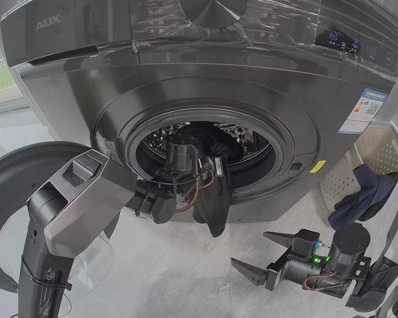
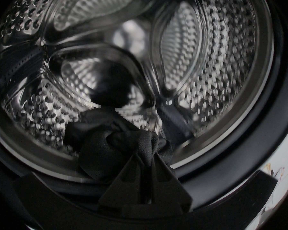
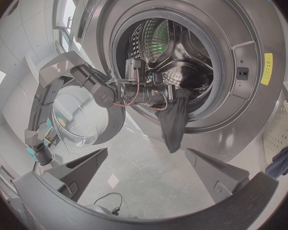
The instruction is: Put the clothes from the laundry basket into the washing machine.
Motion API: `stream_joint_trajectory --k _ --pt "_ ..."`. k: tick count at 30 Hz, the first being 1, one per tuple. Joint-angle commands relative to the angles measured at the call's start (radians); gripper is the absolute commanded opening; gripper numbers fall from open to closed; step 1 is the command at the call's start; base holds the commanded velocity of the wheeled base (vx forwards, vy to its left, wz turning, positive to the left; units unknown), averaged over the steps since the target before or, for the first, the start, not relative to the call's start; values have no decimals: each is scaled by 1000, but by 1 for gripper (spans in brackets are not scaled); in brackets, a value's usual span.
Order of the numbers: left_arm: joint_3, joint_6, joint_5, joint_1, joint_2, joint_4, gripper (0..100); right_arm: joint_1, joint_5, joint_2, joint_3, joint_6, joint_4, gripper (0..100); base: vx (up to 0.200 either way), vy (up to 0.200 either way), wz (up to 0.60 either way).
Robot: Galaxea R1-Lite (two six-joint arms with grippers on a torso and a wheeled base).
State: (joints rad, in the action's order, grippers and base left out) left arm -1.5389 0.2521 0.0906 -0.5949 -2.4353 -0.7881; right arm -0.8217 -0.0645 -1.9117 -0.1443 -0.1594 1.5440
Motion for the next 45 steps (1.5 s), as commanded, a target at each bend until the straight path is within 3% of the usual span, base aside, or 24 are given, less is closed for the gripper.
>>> stream_joint_trajectory --k 1,4,11,14,15,19,24,32,33,42,45 --pt "-105 36 3 -3 -31 -53 0 -1 0 0 -3 0 1 100 0 0 0" --pt "-139 36 4 0 -42 -74 0 -2 0 -1 -3 0 1 100 0 0 0" --pt "-398 18 66 37 -199 -105 0 -1 0 0 0 0 1 100 0 0 0" --pt "-379 13 73 38 -194 -99 0 3 0 0 0 0 1 100 0 0 0" --pt "-359 13 72 37 -186 -102 100 3 0 0 0 0 1 100 0 0 0" --pt "-291 21 70 23 -143 -95 100 3 0 -1 -1 0 1 100 0 0 0" --pt "-101 16 29 7 -82 -43 100 -2 0 -1 0 0 1 100 0 0 0" --pt "-105 13 18 18 -96 26 100 -4 0 -1 -1 0 1 100 0 0 0" --pt "-130 13 18 20 -105 27 0 -5 0 -1 -1 0 1 100 0 0 0" --pt "-296 22 24 21 -131 26 0 -7 0 -1 -1 0 1 100 0 0 0" --pt "-357 44 31 21 -153 1 0 -5 0 -1 -1 0 1 100 0 0 0"
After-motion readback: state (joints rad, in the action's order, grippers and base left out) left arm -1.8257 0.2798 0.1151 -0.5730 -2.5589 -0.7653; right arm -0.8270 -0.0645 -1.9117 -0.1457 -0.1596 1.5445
